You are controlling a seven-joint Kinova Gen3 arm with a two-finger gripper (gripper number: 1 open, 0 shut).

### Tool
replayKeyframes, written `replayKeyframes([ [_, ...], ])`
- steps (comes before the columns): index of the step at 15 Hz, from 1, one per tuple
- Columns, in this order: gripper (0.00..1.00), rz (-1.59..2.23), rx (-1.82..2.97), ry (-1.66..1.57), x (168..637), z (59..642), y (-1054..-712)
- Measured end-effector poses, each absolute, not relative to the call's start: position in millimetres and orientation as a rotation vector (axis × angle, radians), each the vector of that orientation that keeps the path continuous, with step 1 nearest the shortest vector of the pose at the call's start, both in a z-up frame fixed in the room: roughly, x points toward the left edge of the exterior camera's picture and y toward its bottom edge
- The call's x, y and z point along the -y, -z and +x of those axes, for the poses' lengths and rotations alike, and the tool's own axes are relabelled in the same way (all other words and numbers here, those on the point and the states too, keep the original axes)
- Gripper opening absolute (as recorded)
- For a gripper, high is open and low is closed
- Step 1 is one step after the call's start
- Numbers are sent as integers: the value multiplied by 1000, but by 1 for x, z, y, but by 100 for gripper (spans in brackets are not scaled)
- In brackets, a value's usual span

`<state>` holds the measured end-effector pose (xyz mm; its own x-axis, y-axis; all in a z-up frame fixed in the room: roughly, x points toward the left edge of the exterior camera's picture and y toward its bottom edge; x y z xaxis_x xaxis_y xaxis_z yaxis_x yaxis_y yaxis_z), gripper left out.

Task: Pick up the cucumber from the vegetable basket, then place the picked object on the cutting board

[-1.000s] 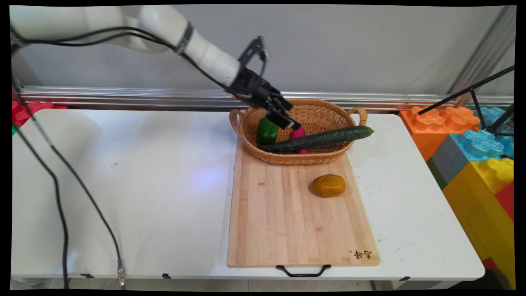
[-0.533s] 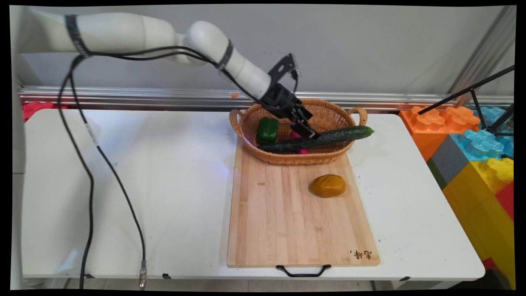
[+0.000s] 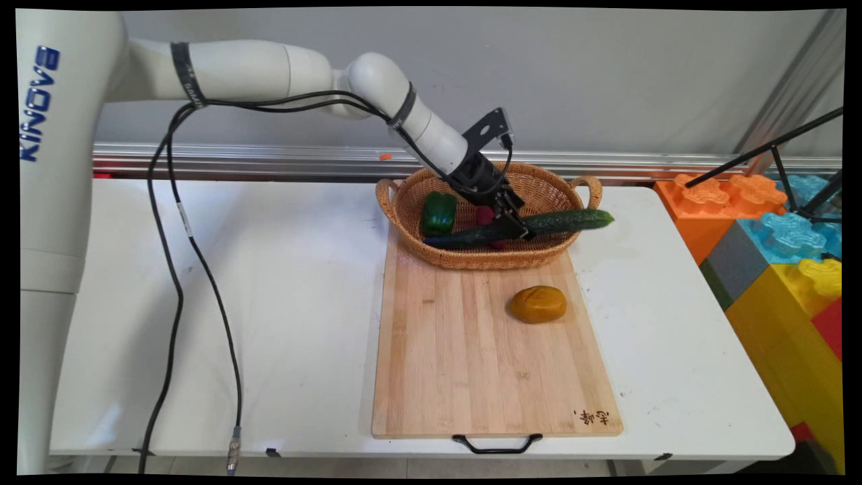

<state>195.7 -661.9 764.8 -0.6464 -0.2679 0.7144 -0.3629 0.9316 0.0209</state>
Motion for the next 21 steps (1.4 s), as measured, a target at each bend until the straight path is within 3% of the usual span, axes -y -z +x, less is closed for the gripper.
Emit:
replayKeyframes([
  [1, 0, 442, 2313, -157, 663, 195, -764],
  [6, 0, 440, 2308, -153, 667, 190, -769],
  [12, 0, 476, 2247, -198, 650, 202, -808],
  [16, 0, 453, 2226, -212, 624, 207, -842],
  [21, 0, 355, 2241, -84, 548, 198, -884],
])
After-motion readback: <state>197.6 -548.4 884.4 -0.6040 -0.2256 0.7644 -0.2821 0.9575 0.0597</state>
